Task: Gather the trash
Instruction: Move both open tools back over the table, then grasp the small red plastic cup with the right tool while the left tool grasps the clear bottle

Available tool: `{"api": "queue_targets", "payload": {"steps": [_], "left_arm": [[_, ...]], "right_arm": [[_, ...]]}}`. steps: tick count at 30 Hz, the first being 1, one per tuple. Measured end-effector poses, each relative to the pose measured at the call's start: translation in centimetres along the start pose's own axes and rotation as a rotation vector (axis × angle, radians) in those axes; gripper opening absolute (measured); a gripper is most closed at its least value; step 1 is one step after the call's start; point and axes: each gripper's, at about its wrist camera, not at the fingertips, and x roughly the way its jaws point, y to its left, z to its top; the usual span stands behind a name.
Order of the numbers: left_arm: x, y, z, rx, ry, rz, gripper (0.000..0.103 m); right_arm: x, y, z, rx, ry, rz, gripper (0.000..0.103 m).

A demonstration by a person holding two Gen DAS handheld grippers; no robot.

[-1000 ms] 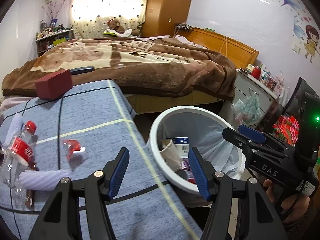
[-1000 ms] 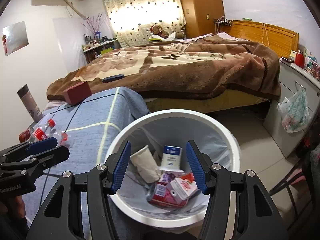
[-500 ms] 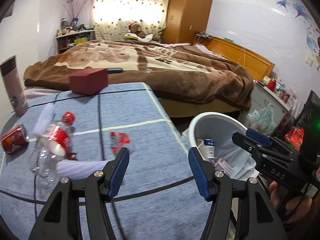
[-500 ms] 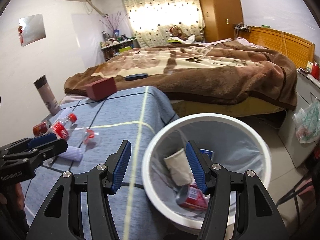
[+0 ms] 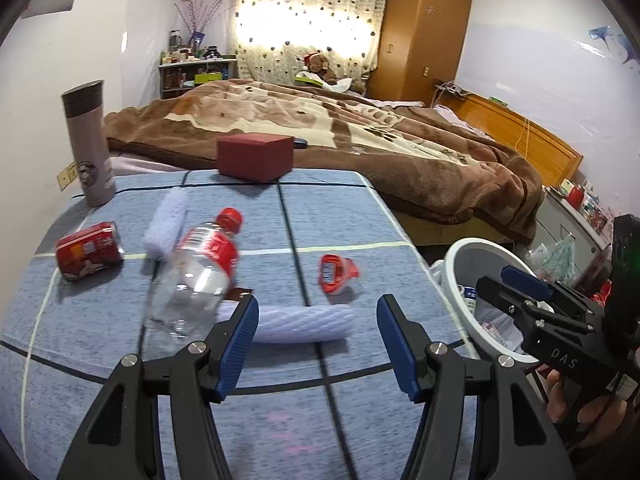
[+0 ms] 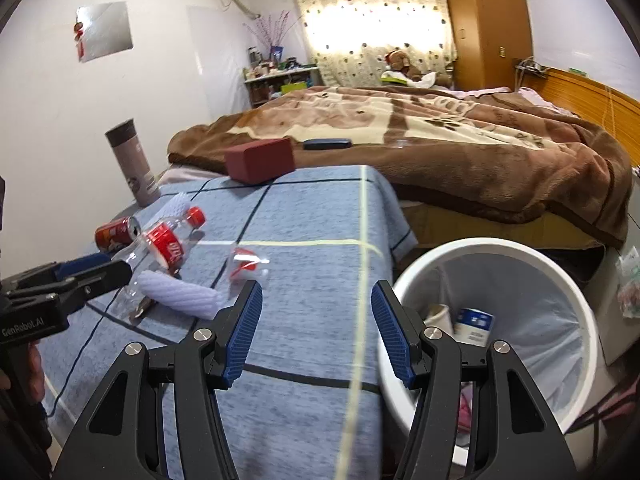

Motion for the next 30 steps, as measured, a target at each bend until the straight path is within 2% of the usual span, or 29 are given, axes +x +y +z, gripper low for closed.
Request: {"api": "queue_targets", "payload": {"steps": [15,23,30], "left_arm": [[0.3,7.2,0.2,-0.081,0.01,0.081,0.064],[3.3,9.3,1.7,-0.078,0.052,0.076,0.065],[6.4,9.6,2.8,-0.054,0.108,0.049,0.073]], "right_arm": [[4.4,4.8,1.3,-0.061,0.085,0.055,0.059],[8.1,6.4,2.2,-0.046,0.146,0.052,0.059],[9.6,6.3,2.1,-0.026,0.183,0.012,0.059]]}}
